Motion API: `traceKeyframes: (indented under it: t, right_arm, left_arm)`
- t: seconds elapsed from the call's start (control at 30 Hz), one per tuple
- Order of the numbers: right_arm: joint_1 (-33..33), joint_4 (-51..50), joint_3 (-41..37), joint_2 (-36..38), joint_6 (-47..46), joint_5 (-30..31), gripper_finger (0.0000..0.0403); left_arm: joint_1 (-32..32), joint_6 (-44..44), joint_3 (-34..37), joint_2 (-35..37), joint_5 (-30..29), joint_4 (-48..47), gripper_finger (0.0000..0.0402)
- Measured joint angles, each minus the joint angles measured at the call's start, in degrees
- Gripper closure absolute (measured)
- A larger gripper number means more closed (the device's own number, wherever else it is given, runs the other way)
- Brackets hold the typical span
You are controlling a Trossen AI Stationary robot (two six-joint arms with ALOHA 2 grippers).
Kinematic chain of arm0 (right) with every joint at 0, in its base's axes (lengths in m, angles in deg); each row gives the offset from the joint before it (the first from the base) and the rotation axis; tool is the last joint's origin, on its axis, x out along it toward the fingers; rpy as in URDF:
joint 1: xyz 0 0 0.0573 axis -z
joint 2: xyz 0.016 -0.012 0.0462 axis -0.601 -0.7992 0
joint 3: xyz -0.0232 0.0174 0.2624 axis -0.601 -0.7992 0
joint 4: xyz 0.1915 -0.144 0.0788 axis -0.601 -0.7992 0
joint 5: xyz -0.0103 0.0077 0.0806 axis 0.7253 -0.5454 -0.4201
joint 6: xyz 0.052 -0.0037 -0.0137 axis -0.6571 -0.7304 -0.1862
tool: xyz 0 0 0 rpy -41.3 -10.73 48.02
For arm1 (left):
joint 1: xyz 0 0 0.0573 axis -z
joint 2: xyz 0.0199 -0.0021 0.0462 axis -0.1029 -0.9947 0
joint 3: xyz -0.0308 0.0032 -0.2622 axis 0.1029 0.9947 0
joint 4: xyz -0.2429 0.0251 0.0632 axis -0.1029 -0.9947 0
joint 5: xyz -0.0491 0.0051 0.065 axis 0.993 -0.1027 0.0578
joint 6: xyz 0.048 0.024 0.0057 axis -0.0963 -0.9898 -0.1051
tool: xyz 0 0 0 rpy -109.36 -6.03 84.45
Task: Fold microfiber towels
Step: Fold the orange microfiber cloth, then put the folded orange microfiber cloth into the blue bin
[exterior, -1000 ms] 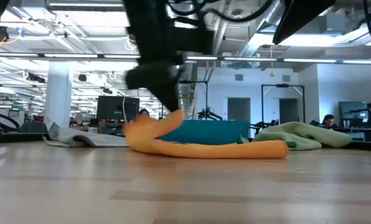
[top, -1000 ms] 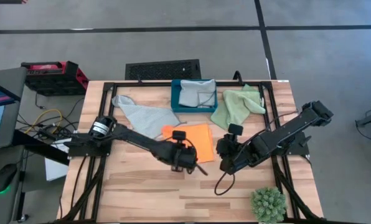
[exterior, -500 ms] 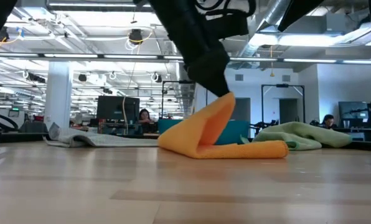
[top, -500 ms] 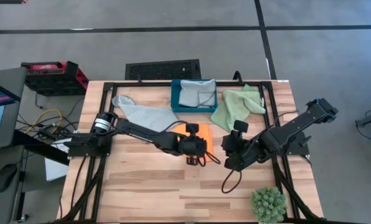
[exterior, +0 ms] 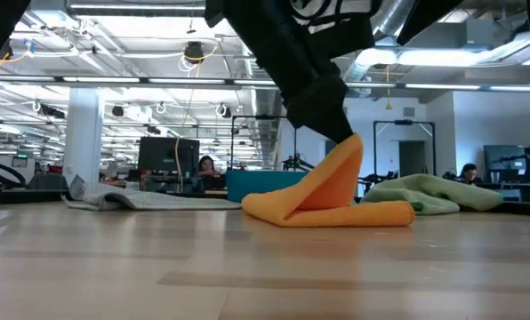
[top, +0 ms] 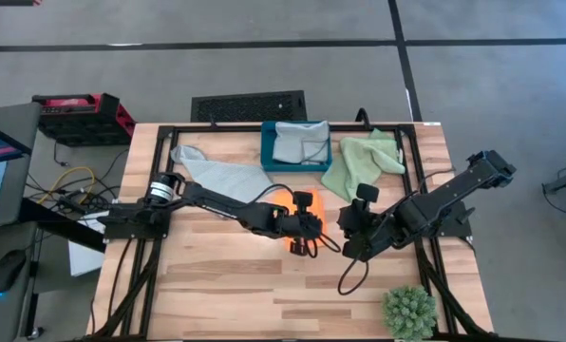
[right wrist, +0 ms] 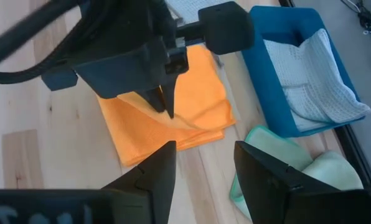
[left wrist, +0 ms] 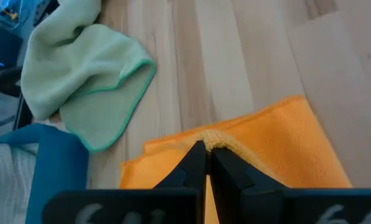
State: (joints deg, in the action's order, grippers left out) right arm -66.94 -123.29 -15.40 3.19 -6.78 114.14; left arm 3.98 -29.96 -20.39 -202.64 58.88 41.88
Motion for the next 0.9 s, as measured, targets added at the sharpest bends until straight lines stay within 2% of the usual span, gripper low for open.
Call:
traceKeyframes:
  t: [0.37, 0.9]
  right_arm:
    - [0.0, 0.0, 0.0, -0.04, -0.26, 0.0, 0.0222]
    - [0.0, 0.0, 0.0, -0.04, -0.33, -0.09, 0.0221]
  left_arm:
    - [0.02, 1.53, -0.04, 0.0, 3.44, 0.98, 0.037]
    - [0.02, 6.14, -0.04, 0.04, 4.11, -0.07, 0.0252]
